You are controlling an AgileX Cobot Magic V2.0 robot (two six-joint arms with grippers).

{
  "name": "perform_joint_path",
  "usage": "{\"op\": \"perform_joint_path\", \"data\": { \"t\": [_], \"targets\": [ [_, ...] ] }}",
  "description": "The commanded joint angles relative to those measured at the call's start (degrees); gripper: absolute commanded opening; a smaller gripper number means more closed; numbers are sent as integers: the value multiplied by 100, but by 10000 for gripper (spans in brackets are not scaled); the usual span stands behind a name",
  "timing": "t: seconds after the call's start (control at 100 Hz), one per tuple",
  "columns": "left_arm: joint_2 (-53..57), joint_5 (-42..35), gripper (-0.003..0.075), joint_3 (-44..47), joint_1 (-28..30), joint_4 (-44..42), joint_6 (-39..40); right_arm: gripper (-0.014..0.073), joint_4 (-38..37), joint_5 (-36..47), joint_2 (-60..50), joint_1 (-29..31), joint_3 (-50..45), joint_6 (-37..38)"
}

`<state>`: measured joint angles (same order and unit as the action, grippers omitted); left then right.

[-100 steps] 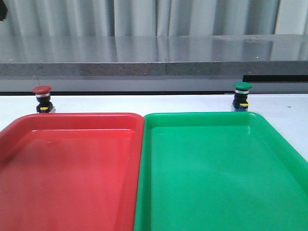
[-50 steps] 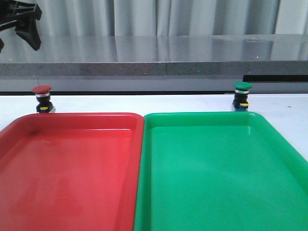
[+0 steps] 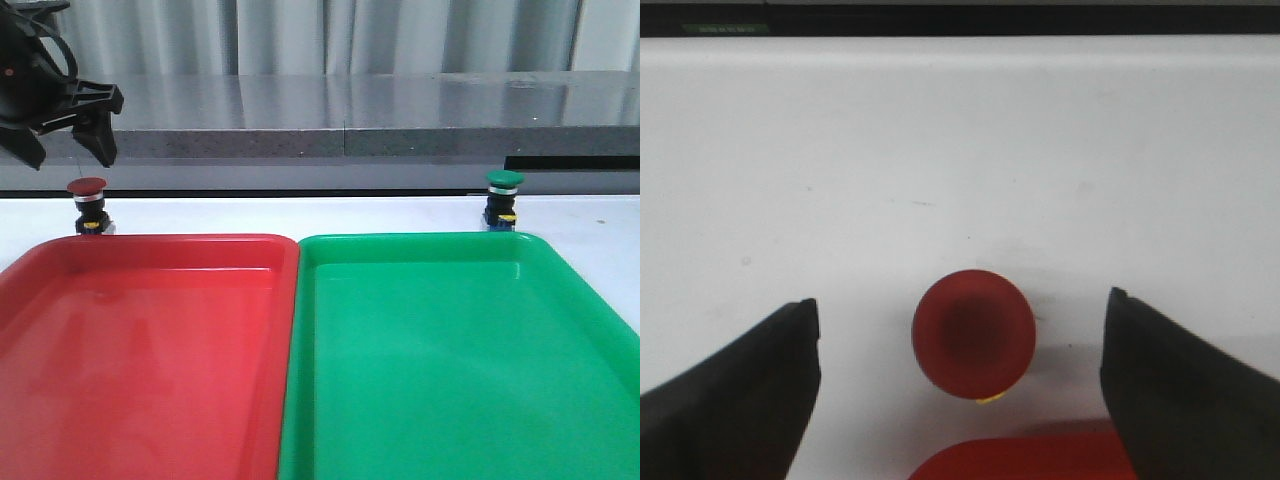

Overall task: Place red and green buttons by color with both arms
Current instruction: 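Move the left gripper down over the red button and grasp it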

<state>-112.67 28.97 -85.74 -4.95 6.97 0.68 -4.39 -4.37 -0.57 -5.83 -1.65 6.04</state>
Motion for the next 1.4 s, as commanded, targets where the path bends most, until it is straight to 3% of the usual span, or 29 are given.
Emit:
{"op": "perform_joint_path", "data": {
  "t": [0.0,0.87,1.15,1.39],
  "targets": [
    [223,-462,548,-196,-45,42,11,-66,5,437,-120,18,90,-26],
    [-173,-785,533,-196,-112,121,11,-66,5,437,-120,18,90,-26],
    [-243,-775,389,-196,-216,121,11,-66,5,437,-120,18,90,-26],
    [-243,-775,172,-196,-216,121,11,-66,5,437,-120,18,90,-26]
  ]
}}
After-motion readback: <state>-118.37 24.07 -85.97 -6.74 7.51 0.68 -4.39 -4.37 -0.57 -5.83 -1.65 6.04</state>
